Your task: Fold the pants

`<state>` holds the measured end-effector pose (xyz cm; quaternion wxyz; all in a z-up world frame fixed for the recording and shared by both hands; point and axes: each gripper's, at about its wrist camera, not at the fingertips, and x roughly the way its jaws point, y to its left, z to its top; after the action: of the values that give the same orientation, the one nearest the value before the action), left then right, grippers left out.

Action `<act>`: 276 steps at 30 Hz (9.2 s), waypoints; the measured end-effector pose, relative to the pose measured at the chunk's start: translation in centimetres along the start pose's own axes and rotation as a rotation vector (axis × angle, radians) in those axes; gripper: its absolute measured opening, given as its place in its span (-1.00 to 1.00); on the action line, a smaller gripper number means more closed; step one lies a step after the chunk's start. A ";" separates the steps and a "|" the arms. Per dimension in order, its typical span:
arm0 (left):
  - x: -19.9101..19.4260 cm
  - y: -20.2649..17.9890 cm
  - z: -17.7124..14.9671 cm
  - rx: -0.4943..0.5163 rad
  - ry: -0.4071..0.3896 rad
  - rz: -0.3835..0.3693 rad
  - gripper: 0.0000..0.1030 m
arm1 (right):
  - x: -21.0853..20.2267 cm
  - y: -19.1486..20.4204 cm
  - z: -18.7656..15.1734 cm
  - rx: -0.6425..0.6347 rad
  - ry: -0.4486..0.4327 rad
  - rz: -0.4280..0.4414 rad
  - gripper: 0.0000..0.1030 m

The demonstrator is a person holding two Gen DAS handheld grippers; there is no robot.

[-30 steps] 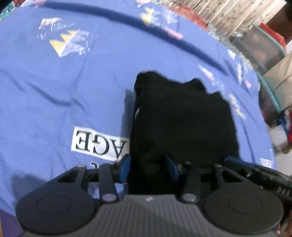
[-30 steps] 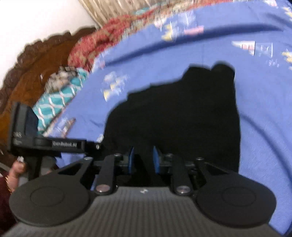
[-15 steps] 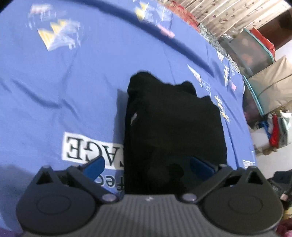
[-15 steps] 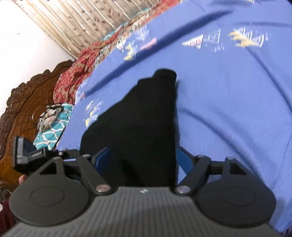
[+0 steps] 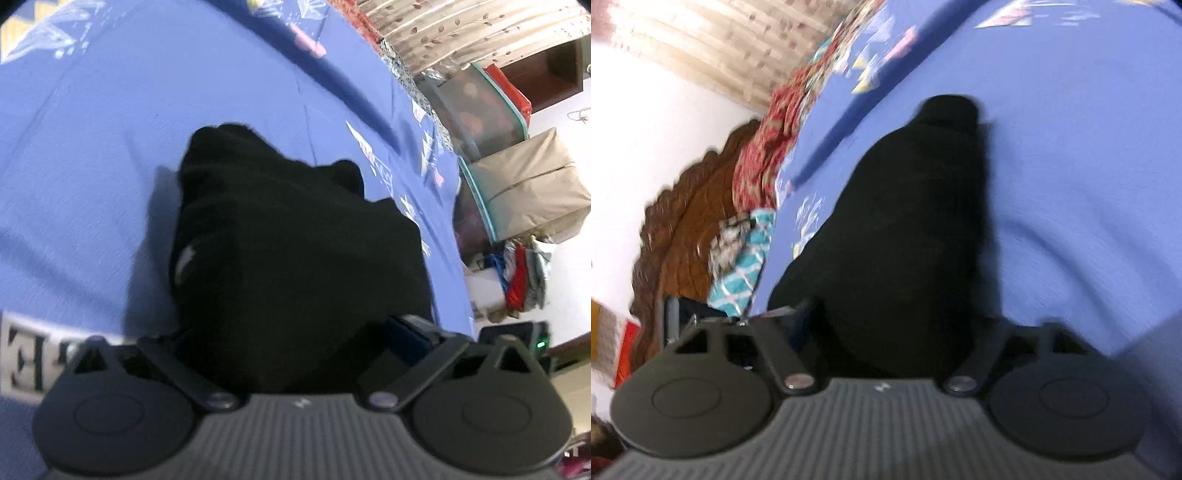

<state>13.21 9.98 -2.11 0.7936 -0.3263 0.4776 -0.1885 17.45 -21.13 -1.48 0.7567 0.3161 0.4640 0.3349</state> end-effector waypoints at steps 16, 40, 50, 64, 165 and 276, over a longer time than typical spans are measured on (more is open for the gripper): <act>-0.9 -8.1 18.2 0.279 -0.320 0.049 0.01 | 0.9 8.3 16.2 -0.419 -0.320 0.061 -0.10; 2.1 -4.8 12.1 0.084 -0.224 0.415 0.41 | 1.4 0.1 10.9 0.001 -0.278 -0.238 0.49; -2.8 -10.9 -1.5 0.203 -0.162 0.587 0.42 | -4.2 6.3 -0.9 -0.086 -0.245 -0.377 0.50; -8.0 -15.6 -12.1 0.304 -0.256 0.659 0.76 | -6.8 10.7 -9.9 -0.174 -0.275 -0.409 0.58; -8.9 -12.8 -15.4 0.206 -0.199 0.827 1.00 | -7.1 9.4 -13.2 -0.044 -0.255 -0.510 0.77; -7.9 -12.8 -16.0 0.247 -0.154 0.868 1.00 | -7.1 8.6 -13.2 -0.035 -0.235 -0.507 0.77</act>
<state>-4.50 0.29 6.54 0.8653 -0.0119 0.4838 0.1306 1.13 -19.64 3.92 0.8703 0.2135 0.4315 0.1041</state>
